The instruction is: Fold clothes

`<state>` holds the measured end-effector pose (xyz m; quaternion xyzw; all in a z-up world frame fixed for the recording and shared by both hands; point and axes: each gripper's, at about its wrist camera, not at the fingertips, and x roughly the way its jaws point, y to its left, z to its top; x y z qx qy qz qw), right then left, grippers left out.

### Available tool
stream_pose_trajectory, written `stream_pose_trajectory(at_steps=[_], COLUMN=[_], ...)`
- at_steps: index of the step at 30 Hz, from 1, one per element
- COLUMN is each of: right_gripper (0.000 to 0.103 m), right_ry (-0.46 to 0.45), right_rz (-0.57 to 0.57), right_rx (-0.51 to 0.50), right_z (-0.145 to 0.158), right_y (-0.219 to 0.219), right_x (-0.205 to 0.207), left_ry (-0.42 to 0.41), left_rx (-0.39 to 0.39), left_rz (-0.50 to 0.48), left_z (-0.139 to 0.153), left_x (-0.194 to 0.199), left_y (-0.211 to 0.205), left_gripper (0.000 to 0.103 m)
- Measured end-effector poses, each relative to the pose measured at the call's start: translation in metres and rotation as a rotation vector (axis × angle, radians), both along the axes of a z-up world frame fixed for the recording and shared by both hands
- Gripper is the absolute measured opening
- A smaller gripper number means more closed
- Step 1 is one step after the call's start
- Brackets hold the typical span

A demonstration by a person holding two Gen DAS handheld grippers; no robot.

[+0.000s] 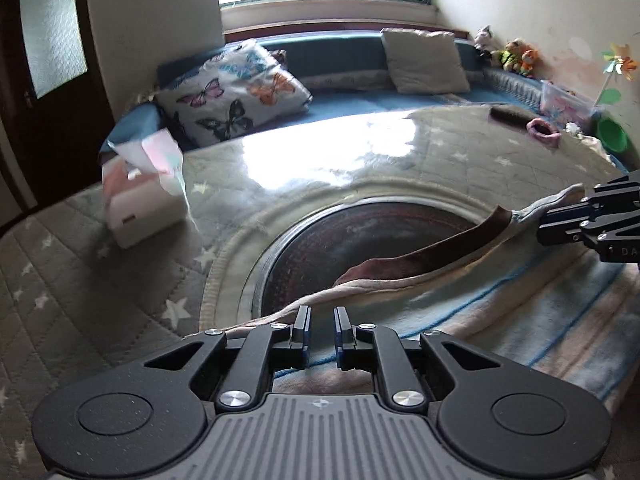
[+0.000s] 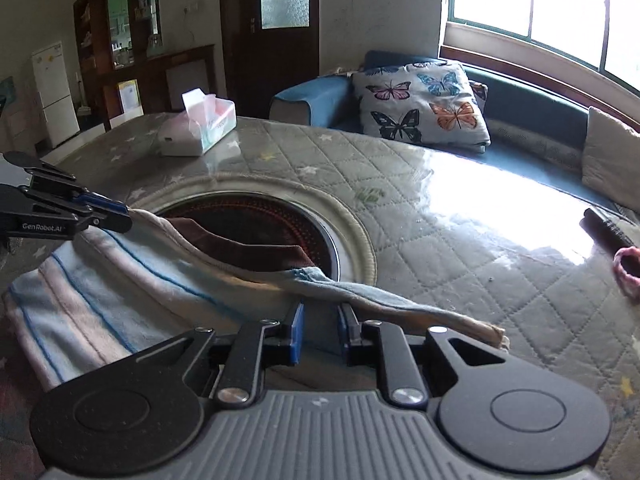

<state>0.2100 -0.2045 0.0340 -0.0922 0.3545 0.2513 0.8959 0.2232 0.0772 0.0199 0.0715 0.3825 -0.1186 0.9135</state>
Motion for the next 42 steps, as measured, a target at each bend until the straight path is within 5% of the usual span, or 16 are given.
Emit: stream_pose_trajectory(at_steps=[10,17,42], right_gripper=[0.019,0.019,0.034], right_ry=[0.040,0.060,0.063], right_rz=[-0.121,-0.060,0.061], right_rx=[0.058,0.030,0.003], right_z=[-0.011,-0.015,-0.019], right_y=[-0.010,0.015,0.077], right_x=[0.030,0.038,0.019], left_ry=[0.031,0.027,0.028], left_rx=[-0.038,-0.039,-0.042], left_rz=[0.080,0.027,0.126], left_z=[-0.006,-0.008,-0.012], left_x=[0.013,0.013,0.020], left_y=[0.014,-0.006,0.029], left_gripper=[0.023,0.025,0.037])
